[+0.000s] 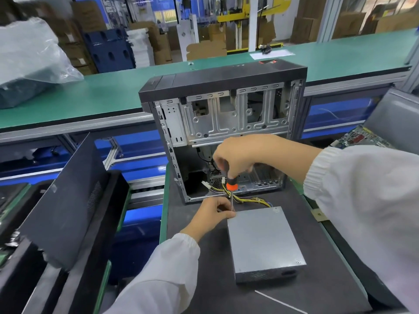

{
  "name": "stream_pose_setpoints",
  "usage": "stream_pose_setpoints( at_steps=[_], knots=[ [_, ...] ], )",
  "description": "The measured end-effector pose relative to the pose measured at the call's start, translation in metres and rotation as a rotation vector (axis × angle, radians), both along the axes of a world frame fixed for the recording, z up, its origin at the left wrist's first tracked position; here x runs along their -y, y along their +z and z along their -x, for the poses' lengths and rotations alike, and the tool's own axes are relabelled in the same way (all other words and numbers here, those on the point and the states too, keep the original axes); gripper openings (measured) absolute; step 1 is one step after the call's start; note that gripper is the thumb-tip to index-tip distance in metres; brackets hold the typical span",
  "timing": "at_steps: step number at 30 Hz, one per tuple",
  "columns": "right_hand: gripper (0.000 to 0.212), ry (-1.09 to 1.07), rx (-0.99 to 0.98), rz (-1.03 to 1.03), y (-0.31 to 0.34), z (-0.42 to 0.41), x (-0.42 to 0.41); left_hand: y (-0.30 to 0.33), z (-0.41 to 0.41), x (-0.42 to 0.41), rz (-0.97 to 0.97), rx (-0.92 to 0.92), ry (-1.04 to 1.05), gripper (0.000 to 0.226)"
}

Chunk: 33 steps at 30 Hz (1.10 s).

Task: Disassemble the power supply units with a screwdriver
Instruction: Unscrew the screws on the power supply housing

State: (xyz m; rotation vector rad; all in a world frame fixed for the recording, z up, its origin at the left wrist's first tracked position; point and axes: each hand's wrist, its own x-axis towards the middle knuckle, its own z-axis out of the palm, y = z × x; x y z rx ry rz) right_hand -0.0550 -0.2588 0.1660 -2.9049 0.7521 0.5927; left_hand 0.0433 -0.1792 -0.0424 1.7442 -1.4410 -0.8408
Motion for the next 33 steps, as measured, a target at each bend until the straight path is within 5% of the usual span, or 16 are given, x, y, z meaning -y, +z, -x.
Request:
stream_pose_setpoints(
  at_steps=[8,11,14,18,23,28,33],
  knots=[
    [0.054,-0.062,0.028,-0.03,-0.003,0.003,0.001,0.0,0.004,0.0,-0.013,0.057,0.032,0.006],
    [0.064,-0.079,0.067,0.223,-0.008,0.003,-0.004,0.001,0.007,-0.001,-0.024,0.073,0.062,0.02],
    [0.052,-0.018,0.064,0.329,-0.01,0.004,-0.005,0.001,0.009,-0.002,-0.036,0.098,0.084,0.027],
    [0.017,0.154,0.018,0.164,-0.004,0.008,0.001,0.001,0.009,-0.003,-0.029,0.105,0.083,0.024],
    [0.042,0.102,0.03,-0.151,0.004,0.008,0.01,0.001,0.01,-0.004,-0.002,0.149,0.079,0.002],
    [0.065,-0.013,0.21,0.119,-0.016,0.003,0.005,0.001,0.013,-0.005,0.003,0.139,0.112,0.008],
    [0.029,0.084,0.147,0.275,-0.017,0.001,0.007,0.001,0.014,-0.005,-0.015,0.161,0.127,0.009]
  ],
)
